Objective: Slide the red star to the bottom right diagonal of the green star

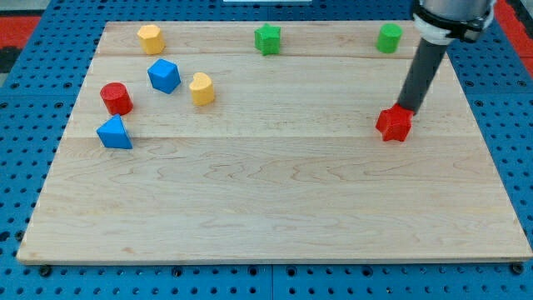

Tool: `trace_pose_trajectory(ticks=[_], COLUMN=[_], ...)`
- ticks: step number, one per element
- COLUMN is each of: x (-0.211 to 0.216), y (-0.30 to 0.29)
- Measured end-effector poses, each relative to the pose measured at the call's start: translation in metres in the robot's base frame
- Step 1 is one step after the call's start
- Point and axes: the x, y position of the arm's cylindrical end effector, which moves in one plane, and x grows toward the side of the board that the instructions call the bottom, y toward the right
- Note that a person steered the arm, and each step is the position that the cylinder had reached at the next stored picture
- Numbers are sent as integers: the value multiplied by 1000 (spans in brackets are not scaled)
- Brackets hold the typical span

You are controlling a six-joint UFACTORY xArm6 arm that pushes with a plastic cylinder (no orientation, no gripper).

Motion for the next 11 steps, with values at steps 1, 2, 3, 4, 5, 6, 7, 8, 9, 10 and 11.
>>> trace_pose_trajectory(ticks=[1, 2, 3, 4, 5, 6, 7, 8, 9, 10, 11], x=[-2, -2, -2, 25, 24, 43, 73, 80, 111, 186, 121], y=[-1, 12, 12, 5, 3, -22, -97, -65, 6, -93, -121])
